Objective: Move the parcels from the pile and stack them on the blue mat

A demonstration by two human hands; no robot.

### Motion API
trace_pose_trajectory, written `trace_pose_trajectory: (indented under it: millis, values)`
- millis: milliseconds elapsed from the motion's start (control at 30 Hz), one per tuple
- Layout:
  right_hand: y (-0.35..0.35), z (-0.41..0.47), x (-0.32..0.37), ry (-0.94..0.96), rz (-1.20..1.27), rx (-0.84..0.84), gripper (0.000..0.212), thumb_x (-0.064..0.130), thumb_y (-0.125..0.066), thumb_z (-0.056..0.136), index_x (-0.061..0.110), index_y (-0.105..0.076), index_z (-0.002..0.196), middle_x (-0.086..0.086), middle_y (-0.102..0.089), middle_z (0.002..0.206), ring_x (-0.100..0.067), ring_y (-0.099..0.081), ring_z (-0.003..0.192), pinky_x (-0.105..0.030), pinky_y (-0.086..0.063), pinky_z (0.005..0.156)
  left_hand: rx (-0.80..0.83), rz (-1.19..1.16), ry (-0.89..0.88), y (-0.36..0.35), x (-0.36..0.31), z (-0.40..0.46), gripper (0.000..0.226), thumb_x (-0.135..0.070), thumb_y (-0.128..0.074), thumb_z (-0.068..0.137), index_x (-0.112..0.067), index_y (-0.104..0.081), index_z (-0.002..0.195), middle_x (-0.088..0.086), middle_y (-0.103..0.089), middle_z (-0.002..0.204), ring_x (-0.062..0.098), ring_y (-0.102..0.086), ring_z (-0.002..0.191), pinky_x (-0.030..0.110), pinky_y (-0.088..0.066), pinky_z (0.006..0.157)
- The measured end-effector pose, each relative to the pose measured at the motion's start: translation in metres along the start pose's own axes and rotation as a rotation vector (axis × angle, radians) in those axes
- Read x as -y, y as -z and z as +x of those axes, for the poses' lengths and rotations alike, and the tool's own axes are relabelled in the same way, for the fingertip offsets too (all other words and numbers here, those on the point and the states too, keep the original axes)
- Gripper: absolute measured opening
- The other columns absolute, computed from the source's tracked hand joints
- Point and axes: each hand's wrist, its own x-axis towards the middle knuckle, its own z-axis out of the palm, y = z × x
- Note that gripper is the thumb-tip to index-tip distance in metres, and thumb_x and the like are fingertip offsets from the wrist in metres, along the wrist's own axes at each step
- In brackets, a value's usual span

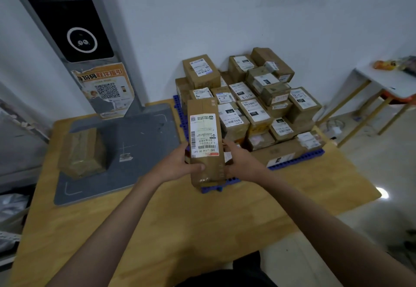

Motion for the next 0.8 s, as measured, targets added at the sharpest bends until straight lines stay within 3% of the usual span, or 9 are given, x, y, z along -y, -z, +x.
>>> trace_pose_trajectory:
  millis: [33,133,200,333,400,467,600,700,800]
  values:
    - [0.009,0.004,-0.004,-0.013,-0.010,0.002,0.079,0.018,-0.073,0.079,0.020,-0.032,0.145,0.009,-0.052,0.127,-0.006,-0.048,0.114,-0.022,-0.046,0.086,0.002,0.009,-0.003,0.000,-0.008,0.007,0.071,-0.043,-0.078,0.077,-0.035,-0.040,0.136,-0.027,-0.054,0.116,-0.009,-0.056,0.097,0.010,-0.045,0.072]
    - [0.039,0.022,-0.016,-0.007,-0.015,0.015,0.074,0.011,-0.071,0.081,0.017,-0.032,0.144,0.007,-0.054,0.126,-0.011,-0.053,0.116,-0.013,-0.045,0.078,0.018,0.065,-0.006,0.002,-0.034,0.035,0.077,-0.044,-0.078,0.077,-0.027,-0.038,0.141,-0.011,-0.055,0.132,0.009,-0.055,0.115,0.032,-0.048,0.097]
    - [0.062,0.035,-0.024,-0.004,-0.025,0.025,0.073,0.009,-0.070,0.083,0.018,-0.032,0.144,0.002,-0.055,0.130,-0.015,-0.054,0.118,-0.021,-0.048,0.085,0.011,0.118,0.003,0.002,-0.052,0.055,0.080,-0.047,-0.077,0.077,-0.023,-0.037,0.143,-0.006,-0.053,0.136,0.014,-0.054,0.118,0.039,-0.046,0.101]
    - [0.109,0.061,-0.041,0.020,-0.019,0.045,0.071,0.007,-0.067,0.086,0.019,-0.031,0.145,-0.002,-0.054,0.132,-0.019,-0.053,0.120,-0.037,-0.050,0.096,-0.036,0.143,0.024,-0.005,-0.084,0.095,0.078,-0.048,-0.077,0.076,-0.022,-0.040,0.139,-0.005,-0.058,0.128,0.012,-0.064,0.095,0.035,-0.054,0.088]
    - [0.130,0.072,-0.052,0.046,-0.015,0.045,0.067,0.006,-0.067,0.085,0.019,-0.035,0.143,-0.001,-0.054,0.133,-0.015,-0.050,0.121,-0.035,-0.049,0.097,-0.041,0.117,0.053,-0.011,-0.097,0.116,0.072,-0.046,-0.078,0.075,-0.023,-0.042,0.133,-0.008,-0.061,0.117,0.008,-0.069,0.074,0.028,-0.058,0.070]
    - [0.150,0.083,-0.064,0.063,-0.025,0.043,0.065,0.006,-0.068,0.085,0.018,-0.037,0.141,0.003,-0.055,0.129,-0.012,-0.050,0.118,-0.028,-0.047,0.091,-0.045,0.061,0.054,-0.019,-0.110,0.136,0.068,-0.042,-0.080,0.074,-0.026,-0.044,0.129,-0.011,-0.062,0.111,0.006,-0.070,0.070,0.022,-0.056,0.058]
    - [0.186,0.108,-0.090,0.060,-0.067,0.062,0.064,0.005,-0.066,0.084,0.017,-0.039,0.141,0.001,-0.056,0.129,-0.016,-0.053,0.119,-0.030,-0.050,0.089,-0.094,0.034,0.059,-0.036,-0.132,0.174,0.065,-0.041,-0.081,0.073,-0.029,-0.047,0.127,-0.015,-0.059,0.109,0.007,-0.063,0.093,0.033,-0.059,0.074]
    - [0.207,0.128,-0.105,0.057,-0.079,0.085,0.056,0.005,-0.065,0.083,0.020,-0.046,0.134,0.004,-0.057,0.126,-0.014,-0.052,0.116,-0.026,-0.049,0.084,-0.126,0.049,0.072,-0.044,-0.146,0.198,0.056,-0.044,-0.080,0.073,-0.035,-0.050,0.119,-0.021,-0.058,0.099,-0.003,-0.061,0.079,0.022,-0.053,0.067]
    - [0.224,0.146,-0.113,0.025,-0.117,0.119,0.053,0.006,-0.061,0.082,0.018,-0.048,0.131,-0.004,-0.054,0.128,-0.021,-0.045,0.124,-0.042,-0.046,0.099,-0.133,0.039,0.084,-0.047,-0.158,0.221,0.047,-0.040,-0.079,0.076,-0.040,-0.049,0.111,-0.016,-0.062,0.096,-0.006,-0.064,0.062,0.018,-0.052,0.054]
